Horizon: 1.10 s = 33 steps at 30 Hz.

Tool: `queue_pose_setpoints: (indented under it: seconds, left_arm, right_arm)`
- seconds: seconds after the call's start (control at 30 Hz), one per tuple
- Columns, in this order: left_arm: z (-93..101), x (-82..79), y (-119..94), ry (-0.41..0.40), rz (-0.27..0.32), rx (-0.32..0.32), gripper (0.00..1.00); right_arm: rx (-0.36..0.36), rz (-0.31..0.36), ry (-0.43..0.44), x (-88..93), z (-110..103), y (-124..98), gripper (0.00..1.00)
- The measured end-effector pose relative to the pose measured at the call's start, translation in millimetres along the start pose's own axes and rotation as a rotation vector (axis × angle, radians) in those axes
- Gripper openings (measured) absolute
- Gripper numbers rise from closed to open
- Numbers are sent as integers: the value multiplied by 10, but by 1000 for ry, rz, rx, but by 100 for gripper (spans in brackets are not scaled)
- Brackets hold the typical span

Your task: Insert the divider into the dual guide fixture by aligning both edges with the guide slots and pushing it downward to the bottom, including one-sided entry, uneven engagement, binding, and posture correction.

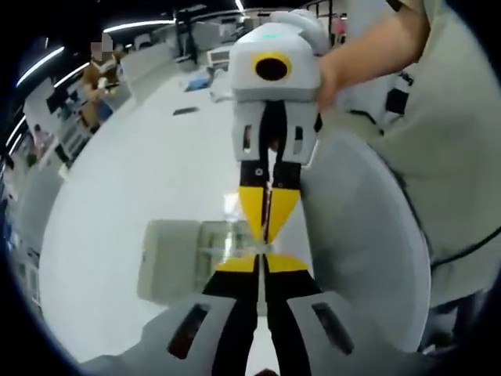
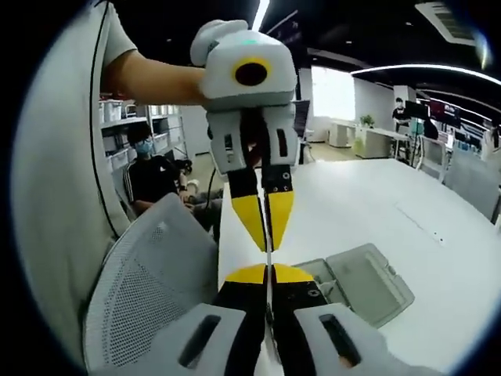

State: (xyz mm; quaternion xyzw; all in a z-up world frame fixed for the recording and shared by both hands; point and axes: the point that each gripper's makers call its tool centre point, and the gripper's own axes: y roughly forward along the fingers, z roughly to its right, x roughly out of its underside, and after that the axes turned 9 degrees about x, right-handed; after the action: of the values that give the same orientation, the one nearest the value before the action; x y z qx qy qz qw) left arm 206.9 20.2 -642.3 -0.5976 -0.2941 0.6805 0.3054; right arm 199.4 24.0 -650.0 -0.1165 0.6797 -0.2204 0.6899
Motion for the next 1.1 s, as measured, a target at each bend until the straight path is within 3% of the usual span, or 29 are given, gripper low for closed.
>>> queue_pose_setpoints:
  seconds: [0.23, 0.4, 0.63, 0.83, 1.1]
  left_arm:
    - [-6, 3, 5, -24, -9, 17, 0]
    - [-38, 23, 11, -19, -52, 15, 0]
    - [-123, 122, -61, -23, -129, 1, 0]
    - [-107, 219, -83, -38, -195, 35, 0]
    - [-29, 181, -78, -40, -197, 82, 0]
  right_arm:
    - [12, -3, 11, 8, 34, -2, 0]
    - [23, -23, 20, 24, 44, 16, 0]
    - [40, -46, 32, 69, 75, 14, 10]
    - [53, -44, 29, 89, 108, 8, 7]
    - [39, -29, 44, 66, 88, 43, 0]
